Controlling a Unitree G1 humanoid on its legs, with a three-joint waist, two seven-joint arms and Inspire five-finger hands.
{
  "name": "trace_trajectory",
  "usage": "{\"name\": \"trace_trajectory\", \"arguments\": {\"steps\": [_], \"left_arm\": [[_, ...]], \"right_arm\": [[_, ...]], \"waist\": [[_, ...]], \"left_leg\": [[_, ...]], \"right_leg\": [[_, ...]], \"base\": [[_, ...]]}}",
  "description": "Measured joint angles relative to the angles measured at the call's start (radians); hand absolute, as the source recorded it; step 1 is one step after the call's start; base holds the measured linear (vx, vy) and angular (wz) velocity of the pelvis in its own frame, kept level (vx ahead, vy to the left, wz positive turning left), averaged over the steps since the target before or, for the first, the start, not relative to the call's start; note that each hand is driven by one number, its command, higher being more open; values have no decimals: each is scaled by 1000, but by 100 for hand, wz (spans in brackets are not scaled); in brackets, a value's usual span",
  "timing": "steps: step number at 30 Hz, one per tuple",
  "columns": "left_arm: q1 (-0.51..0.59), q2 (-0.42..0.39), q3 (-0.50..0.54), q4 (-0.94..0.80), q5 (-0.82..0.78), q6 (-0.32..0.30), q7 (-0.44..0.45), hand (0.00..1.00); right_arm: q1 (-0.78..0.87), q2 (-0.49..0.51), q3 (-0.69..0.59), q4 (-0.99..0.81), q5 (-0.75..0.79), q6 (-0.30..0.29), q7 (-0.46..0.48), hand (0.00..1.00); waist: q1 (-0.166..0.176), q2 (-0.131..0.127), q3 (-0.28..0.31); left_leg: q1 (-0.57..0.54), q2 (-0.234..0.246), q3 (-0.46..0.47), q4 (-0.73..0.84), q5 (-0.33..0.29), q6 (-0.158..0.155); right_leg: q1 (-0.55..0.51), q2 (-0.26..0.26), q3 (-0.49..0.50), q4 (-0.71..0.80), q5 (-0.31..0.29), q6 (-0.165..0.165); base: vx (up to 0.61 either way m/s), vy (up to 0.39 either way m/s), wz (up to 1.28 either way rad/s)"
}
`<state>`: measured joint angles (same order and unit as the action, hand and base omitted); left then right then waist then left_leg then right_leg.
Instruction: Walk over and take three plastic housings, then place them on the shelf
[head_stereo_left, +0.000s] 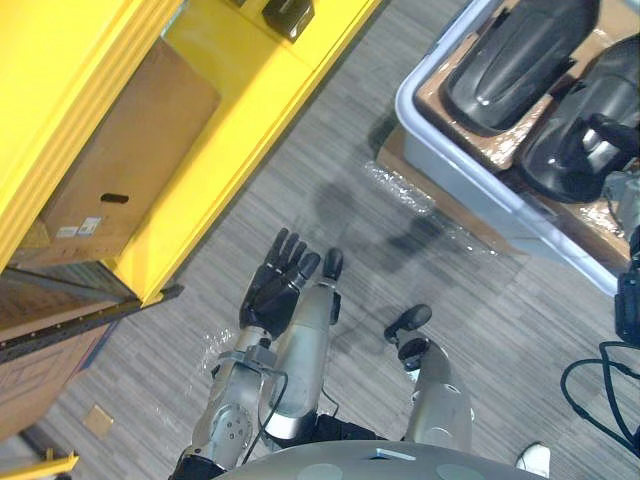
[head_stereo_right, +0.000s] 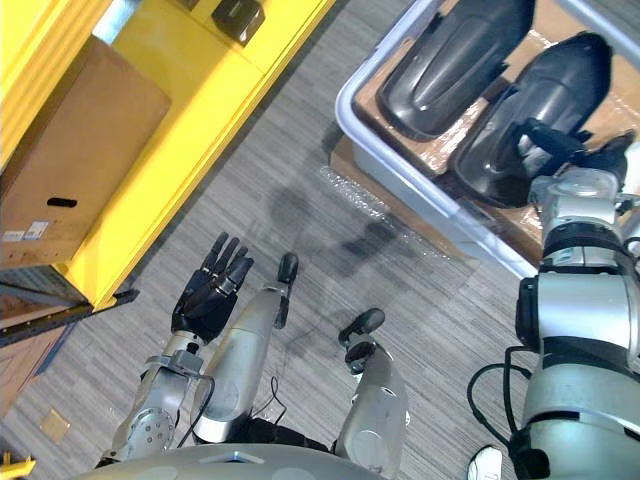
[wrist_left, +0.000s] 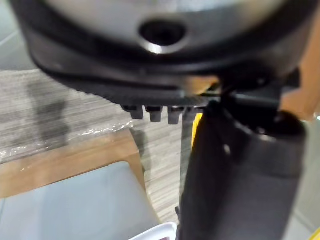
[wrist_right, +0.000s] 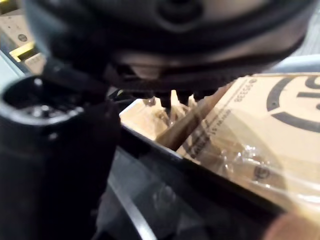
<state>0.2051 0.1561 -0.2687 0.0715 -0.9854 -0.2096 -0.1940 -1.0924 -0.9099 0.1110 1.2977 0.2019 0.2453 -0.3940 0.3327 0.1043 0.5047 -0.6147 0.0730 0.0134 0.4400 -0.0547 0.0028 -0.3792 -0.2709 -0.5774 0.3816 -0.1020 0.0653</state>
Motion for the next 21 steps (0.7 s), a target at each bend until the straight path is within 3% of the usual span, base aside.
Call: {"name": "trace_trajectory", "arguments": {"steps": [4,9,14,21], "left_arm": [[0,1,1,4,-29,-13,-4,100],[0,10,4,3,-38,-32,-12,100],[1,11,49,-8,-38,-32,-13,100],[41,28,142,-123,-35,-31,19,100]], "right_arm": [[-39,-58,21,34,-93,73,0,0],[-42,-70,22,48,-195,123,41,0],[-36,-66,42,58,-297,92,96,0],[107,26,39,-17,-356,38,102,0]], "waist": [[17,12,6],[16,13,6],[7,14,6],[-6,-4,17]], "left_leg": [[-13,-4,-6,9,0,0],[-23,-4,-15,10,1,0],[-8,3,-16,10,-2,-4],[97,21,-10,-10,-8,-18]], "right_leg": [[-4,-3,-7,3,0,0],[-7,-1,-20,2,-1,-2],[12,9,-20,1,-3,-6],[101,21,-15,8,-25,-21]], "base": [[-8,5,5],[38,-8,5],[42,-24,-1],[-38,-36,-2]]}}
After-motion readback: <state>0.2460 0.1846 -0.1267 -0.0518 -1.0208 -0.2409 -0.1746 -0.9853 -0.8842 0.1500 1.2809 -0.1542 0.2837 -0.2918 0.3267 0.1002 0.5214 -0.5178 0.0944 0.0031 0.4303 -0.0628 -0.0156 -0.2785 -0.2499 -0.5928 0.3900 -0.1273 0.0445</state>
